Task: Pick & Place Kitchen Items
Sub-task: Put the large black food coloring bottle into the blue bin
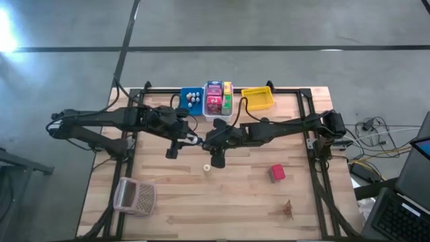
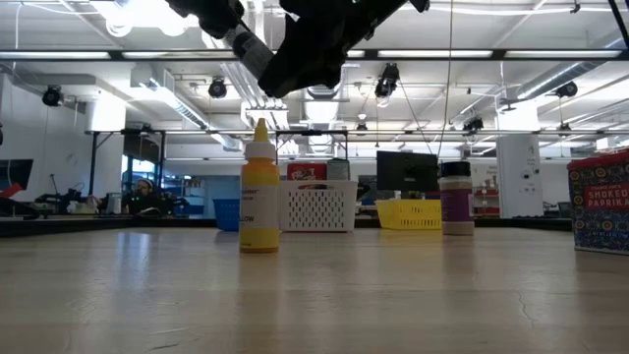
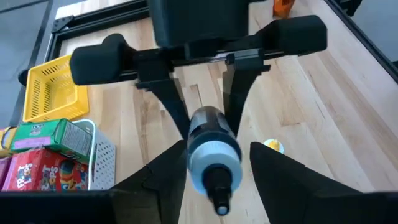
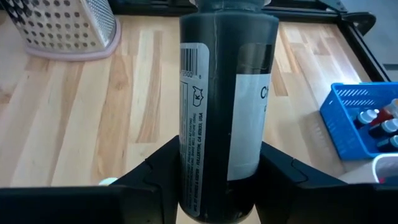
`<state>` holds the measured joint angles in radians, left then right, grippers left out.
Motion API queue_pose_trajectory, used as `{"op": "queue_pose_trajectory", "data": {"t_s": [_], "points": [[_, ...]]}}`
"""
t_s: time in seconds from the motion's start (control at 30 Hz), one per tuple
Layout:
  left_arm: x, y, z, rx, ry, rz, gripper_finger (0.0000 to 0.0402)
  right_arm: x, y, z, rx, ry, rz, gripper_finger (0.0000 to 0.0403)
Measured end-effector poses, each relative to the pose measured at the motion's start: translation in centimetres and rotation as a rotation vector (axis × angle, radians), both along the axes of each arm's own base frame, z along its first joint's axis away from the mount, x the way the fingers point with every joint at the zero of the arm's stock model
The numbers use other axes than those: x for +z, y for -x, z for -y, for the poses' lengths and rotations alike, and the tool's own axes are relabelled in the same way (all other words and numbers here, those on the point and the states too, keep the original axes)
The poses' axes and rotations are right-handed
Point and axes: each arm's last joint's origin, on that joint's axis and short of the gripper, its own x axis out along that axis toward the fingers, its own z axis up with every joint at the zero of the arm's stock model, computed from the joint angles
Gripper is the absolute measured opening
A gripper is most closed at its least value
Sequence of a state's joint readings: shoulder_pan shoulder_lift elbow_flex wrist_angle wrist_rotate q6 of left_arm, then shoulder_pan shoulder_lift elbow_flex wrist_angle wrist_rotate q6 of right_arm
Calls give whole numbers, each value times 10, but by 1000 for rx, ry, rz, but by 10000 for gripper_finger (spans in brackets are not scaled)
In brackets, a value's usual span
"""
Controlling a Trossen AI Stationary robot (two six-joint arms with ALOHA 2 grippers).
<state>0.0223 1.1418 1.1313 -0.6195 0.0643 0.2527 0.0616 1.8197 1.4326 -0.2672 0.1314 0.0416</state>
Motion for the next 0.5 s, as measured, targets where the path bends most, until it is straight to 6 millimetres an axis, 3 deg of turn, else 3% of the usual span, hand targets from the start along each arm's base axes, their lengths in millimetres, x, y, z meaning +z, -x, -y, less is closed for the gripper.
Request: {"op": "queue_pose_trajectory", "data": {"t_s": [0.5], "points": [[-1, -1, 0, 0, -1, -6, 170, 1, 0, 0, 0, -1, 11, 146]]}}
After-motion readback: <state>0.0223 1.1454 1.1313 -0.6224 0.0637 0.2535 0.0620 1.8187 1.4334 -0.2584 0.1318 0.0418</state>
